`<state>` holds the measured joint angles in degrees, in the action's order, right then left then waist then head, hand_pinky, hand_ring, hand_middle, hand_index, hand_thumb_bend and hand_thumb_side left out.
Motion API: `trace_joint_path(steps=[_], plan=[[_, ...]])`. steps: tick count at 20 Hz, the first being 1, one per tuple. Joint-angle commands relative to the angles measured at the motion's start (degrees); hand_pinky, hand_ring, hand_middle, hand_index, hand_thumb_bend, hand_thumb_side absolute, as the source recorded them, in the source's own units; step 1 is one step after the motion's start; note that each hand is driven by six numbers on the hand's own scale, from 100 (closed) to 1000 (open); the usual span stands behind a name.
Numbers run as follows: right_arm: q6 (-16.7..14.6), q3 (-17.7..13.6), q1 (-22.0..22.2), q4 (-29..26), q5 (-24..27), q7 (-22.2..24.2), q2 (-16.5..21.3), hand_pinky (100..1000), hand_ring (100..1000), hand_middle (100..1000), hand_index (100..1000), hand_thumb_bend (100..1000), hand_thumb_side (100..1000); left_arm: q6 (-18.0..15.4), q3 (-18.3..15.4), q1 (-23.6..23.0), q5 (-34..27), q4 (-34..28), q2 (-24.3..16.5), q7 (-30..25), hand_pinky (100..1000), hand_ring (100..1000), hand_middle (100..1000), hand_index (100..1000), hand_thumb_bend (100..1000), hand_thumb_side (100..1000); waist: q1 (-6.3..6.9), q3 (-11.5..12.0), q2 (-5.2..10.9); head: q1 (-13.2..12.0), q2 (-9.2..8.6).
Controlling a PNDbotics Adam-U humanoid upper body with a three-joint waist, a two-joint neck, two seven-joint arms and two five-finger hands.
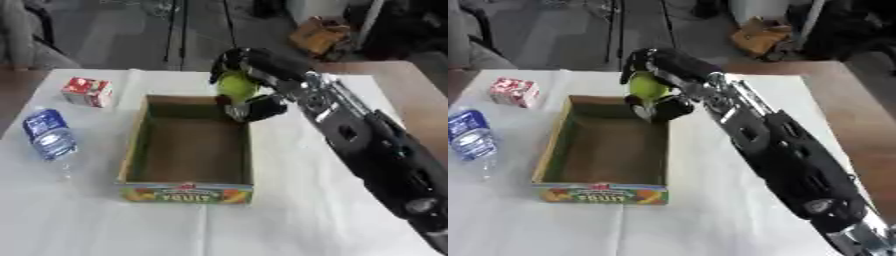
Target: Pick up objects on the table and place them in the box.
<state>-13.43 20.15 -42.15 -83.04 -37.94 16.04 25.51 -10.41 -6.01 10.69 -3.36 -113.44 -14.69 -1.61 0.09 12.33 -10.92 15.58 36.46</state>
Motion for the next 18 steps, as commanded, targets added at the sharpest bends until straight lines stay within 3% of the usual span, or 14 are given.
trace_joint_path(steps=[1, 2, 3, 4, 9, 18], plan=[[-3.1, 1.6, -1.4, 2.3, -2.4, 2.7, -1.5, 962, 916, 998, 921, 100, 265, -0.1, 0.1, 0.8, -0.4, -1.1, -1.4, -0.3, 462, 901, 836, 824, 390, 852, 0.27, 0.1, 0.77, 0.4, -0.66], [-4.1, 2.4, -1.4, 2.8, -4.2, 5.8, -1.6, 962, 916, 998, 921, 100, 265, -0.1, 0.1, 0.8, -0.4, -1.1, -1.4, -0.3, 462, 901, 836, 824, 390, 852, 0.3, 0.1, 0.75, 0.4, -0.61], [-4.7, 2.5, -1.5, 2.8, -5.8, 8.4, -1.8, 1000, 1000, 1000, 980, 100, 504, -0.1, 0.0, 0.7, -0.4, -1.1, -1.4, -0.3, 462, 901, 836, 824, 390, 852, 0.31, 0.0, 0.75, 0.3, -0.55], [-4.9, 2.1, -1.5, 2.4, -7.2, 10.2, -1.8, 1000, 1000, 1000, 984, 100, 499, -0.1, 0.0, 0.7, -0.4, -1.1, -1.4, -0.2, 462, 901, 836, 824, 391, 852, 0.31, -0.1, 0.75, 0.3, -0.49], [-3.5, -0.6, -1.4, -0.6, -9.7, 8.6, -0.9, 1000, 992, 1000, 977, 100, 339, 0.0, -0.1, 0.6, -0.3, -1.1, -1.4, -0.1, 462, 901, 836, 824, 392, 852, 0.13, -0.9, 0.86, -0.1, -0.46], [0.0, -4.2, 0.5, -7.8, -9.7, 3.0, 2.4, 1000, 962, 1000, 957, 136, 150, 0.1, -0.6, 0.4, 0.1, -1.1, -1.4, 0.2, 462, 901, 836, 824, 393, 853, -0.11, -2.3, 0.86, -1.3, -0.4]])
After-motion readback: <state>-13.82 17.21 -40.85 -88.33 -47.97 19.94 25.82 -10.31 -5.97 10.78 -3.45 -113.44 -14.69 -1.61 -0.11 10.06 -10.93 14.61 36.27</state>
